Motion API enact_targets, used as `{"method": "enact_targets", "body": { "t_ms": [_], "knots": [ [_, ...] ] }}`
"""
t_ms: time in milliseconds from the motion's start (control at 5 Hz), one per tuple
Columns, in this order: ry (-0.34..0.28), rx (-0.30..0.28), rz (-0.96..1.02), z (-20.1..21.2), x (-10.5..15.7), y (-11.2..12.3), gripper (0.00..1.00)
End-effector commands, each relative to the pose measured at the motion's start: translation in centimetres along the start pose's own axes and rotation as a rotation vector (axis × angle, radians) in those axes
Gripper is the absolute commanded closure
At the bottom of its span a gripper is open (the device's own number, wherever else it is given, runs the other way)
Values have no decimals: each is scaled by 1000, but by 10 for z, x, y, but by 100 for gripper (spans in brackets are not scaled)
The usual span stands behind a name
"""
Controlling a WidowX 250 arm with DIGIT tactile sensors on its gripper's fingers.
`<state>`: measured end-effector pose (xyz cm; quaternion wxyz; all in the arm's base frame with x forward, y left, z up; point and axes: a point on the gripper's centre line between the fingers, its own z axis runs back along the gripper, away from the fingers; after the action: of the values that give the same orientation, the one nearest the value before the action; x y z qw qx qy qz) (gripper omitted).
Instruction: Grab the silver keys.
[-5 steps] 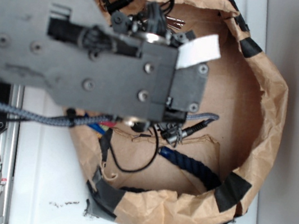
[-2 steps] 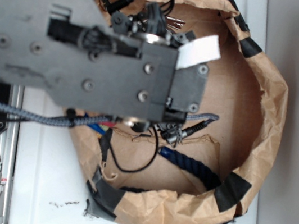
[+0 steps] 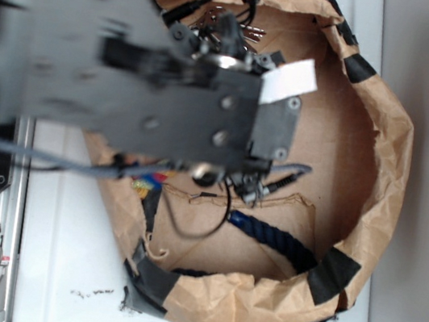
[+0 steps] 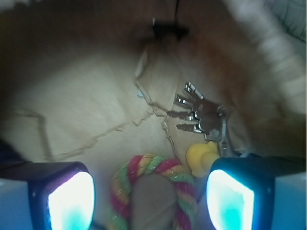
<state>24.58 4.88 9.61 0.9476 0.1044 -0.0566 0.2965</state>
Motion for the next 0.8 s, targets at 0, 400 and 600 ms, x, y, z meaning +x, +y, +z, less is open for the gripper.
{"method": "enact_targets", "body": {
  "t_ms": [0,400,600],
  "knots": [
    [-48,49,29,-22,9,37,0],
    [-25,45,28,-17,6,45,0],
    [-30,44,22,-17,7,44,0]
  ]
}}
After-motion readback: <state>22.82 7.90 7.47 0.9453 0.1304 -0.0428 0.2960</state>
